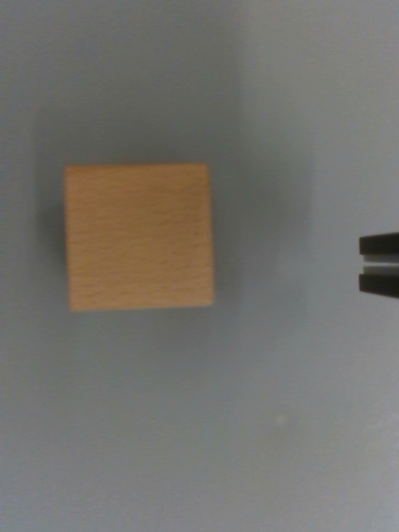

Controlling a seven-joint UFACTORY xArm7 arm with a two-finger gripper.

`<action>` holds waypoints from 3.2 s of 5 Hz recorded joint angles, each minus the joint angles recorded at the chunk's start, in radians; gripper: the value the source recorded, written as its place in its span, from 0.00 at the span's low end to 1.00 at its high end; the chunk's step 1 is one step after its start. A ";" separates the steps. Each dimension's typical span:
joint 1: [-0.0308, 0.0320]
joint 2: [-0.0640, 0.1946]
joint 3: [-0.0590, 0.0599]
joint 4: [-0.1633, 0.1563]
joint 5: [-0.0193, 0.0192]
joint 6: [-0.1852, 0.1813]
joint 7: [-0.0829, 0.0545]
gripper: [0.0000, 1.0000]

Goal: Push wooden cube

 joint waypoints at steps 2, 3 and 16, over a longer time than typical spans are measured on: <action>-0.0023 0.007 -0.003 -0.022 -0.0033 -0.031 -0.002 0.00; -0.0023 0.007 -0.003 -0.022 -0.0033 -0.031 -0.002 0.00; -0.0090 0.028 -0.013 -0.085 -0.0129 -0.120 -0.008 0.00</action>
